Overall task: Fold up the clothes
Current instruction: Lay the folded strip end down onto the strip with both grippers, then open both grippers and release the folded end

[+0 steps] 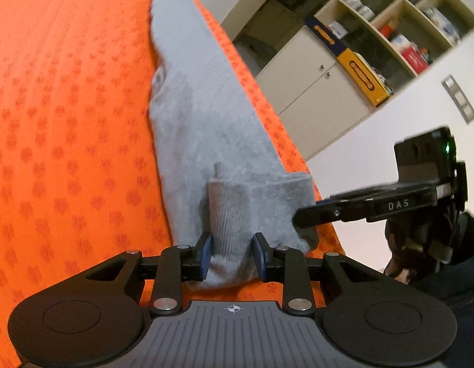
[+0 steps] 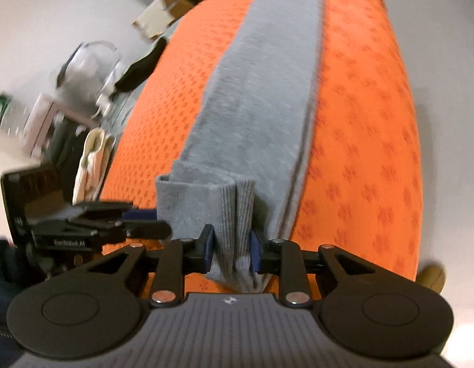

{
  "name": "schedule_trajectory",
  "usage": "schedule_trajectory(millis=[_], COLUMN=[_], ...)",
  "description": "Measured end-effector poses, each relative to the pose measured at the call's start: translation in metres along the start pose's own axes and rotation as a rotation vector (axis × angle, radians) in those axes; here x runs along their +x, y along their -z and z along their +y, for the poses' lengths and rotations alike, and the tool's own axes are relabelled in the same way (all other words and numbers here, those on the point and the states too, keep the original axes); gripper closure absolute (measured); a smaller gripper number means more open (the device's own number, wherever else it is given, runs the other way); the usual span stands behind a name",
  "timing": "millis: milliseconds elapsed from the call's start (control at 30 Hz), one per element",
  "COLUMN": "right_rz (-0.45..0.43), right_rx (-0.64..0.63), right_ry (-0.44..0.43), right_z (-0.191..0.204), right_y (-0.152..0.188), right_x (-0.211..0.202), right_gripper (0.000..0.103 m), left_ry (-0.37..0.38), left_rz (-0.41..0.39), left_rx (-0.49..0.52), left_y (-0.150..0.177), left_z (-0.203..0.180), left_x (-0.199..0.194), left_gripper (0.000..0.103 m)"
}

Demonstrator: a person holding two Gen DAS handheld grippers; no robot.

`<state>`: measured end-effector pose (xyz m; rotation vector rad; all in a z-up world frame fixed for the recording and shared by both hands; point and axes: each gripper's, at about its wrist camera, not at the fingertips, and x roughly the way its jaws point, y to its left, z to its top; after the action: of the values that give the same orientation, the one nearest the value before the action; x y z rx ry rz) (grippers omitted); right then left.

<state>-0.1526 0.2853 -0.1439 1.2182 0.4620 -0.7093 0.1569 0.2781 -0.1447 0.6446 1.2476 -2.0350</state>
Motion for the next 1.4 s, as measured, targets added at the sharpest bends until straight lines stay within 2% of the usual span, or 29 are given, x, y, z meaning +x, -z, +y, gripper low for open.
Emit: schedule_trajectory(millis=[33,167,333,433,533,667,767,833,1000,1133,1233,1333,1400], right_rz=[-0.002,0.031,0.079,0.092,0.074,0.012,-0.034,-0.038,-0.014,0.03,0.002,-0.012,-0.023], right_rx=[0.031,0.1,0.087,0.023,-0.084,-0.275,-0.384,-0.41,-0.462,-0.512,-0.515,-0.545,-0.628], right_ry=[-0.003,-0.032,-0.013,0.055,0.133,0.256,0.307,0.308,0.316,0.355,0.343,0.345,0.336], right_z=[0.0,0.004,0.007,0.016,0.033,0.061,0.081,0.084,0.08,0.075,0.067,0.07,0.076], right_y=[0.002,0.006,0.01,0.009,0.006,0.006,0.0,-0.003,-0.009,-0.006,-0.001,0.0,0.006], right_x=[0.002,-0.005,-0.012,-0.003,-0.005,-0.021,-0.022,-0.02,-0.004,0.012,0.014,0.006,-0.003], right_gripper=[0.085,0.087,0.087,0.083,0.078,0.078,0.078,0.078,0.078,0.083,0.083,0.082,0.082], left_ry=[0.015,0.078,0.07,0.012,-0.016,-0.102,-0.136,-0.145,-0.155,-0.223,-0.264,-0.259,-0.254], left_rz=[0.0,-0.013,0.06,0.08,0.063,-0.039,-0.074,-0.078,-0.079,-0.045,-0.037,-0.078,-0.106], left_rx=[-0.023,-0.049,-0.048,-0.057,-0.029,0.087,0.146,0.173,0.225,0.287,0.327,0.335,0.338], left_y=[0.001,0.002,0.009,0.009,0.008,0.007,0.002,-0.003,-0.012,-0.01,-0.001,0.0,0.001], left_z=[0.001,-0.003,-0.005,-0.002,-0.007,-0.023,-0.031,-0.034,-0.043,-0.05,-0.05,-0.054,-0.057], left_x=[0.0,-0.007,-0.004,0.009,0.003,-0.02,-0.026,-0.02,0.001,0.017,0.025,0.011,0.0], left_gripper=[0.09,0.092,0.092,0.091,0.086,0.084,0.081,0.078,0.078,0.085,0.085,0.084,0.083])
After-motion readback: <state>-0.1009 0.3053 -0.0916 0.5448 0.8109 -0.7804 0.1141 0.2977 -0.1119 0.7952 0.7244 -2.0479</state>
